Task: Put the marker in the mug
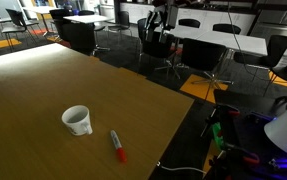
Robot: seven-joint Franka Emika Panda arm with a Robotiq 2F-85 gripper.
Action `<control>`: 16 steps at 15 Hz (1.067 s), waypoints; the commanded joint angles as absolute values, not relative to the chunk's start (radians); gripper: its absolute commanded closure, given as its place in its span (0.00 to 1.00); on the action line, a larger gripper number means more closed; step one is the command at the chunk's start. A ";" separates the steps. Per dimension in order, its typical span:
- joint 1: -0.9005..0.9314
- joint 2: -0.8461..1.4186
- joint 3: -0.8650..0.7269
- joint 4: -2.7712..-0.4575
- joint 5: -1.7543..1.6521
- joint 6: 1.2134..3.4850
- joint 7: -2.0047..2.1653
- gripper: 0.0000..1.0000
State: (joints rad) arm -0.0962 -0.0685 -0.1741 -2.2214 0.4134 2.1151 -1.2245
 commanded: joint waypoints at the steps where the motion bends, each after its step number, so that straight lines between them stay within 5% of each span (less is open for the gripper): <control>1: -0.096 -0.029 -0.172 -2.195 0.505 2.052 -1.424 0.00; 16: -0.117 0.033 -0.145 -2.187 0.499 1.996 -1.588 0.00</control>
State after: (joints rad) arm -0.1035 0.0242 -0.1590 -2.1965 0.4992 1.9914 -1.5537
